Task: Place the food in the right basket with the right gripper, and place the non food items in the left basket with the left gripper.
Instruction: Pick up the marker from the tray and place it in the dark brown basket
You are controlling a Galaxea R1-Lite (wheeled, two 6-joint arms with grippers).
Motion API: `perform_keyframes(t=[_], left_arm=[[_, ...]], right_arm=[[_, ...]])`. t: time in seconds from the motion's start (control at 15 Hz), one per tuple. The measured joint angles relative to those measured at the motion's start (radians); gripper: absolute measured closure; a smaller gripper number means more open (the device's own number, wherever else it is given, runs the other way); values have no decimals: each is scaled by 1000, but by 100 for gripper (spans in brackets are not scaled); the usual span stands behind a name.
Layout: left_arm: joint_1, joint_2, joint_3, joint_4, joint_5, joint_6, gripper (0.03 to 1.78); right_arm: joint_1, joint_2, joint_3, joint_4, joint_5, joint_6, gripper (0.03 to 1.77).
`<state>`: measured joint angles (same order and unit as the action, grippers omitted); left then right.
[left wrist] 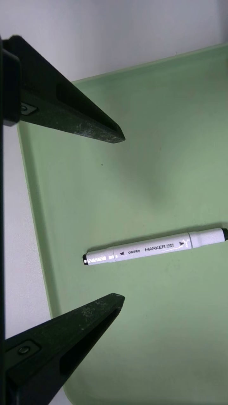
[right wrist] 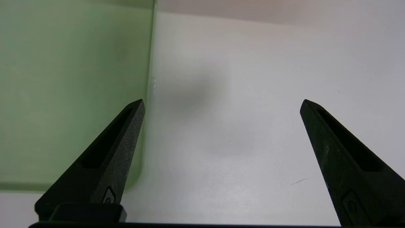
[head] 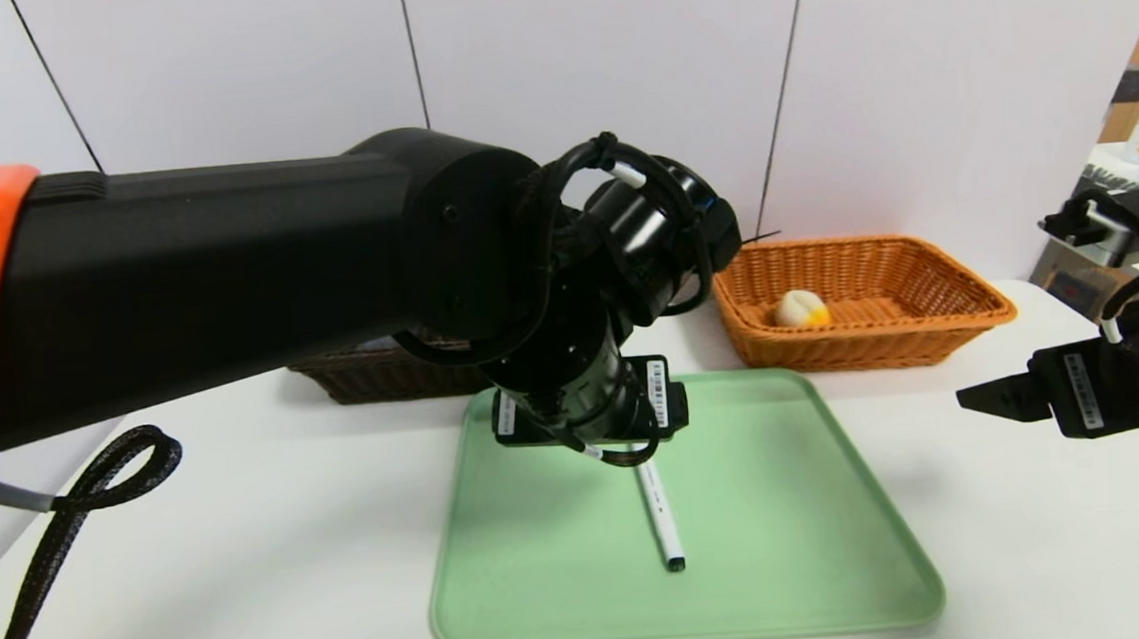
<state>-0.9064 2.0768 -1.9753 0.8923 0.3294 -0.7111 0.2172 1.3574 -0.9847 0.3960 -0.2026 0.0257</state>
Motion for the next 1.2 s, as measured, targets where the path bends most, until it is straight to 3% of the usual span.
perform_keyframes(t=[0.47, 1.2], left_arm=[[-7, 68, 0, -13, 85, -6, 12], [-24, 137, -3, -72, 90, 4, 12]], right_arm=[[-7, -15, 55, -7, 12, 0, 10], [-18, -15, 72, -7, 26, 0, 10]])
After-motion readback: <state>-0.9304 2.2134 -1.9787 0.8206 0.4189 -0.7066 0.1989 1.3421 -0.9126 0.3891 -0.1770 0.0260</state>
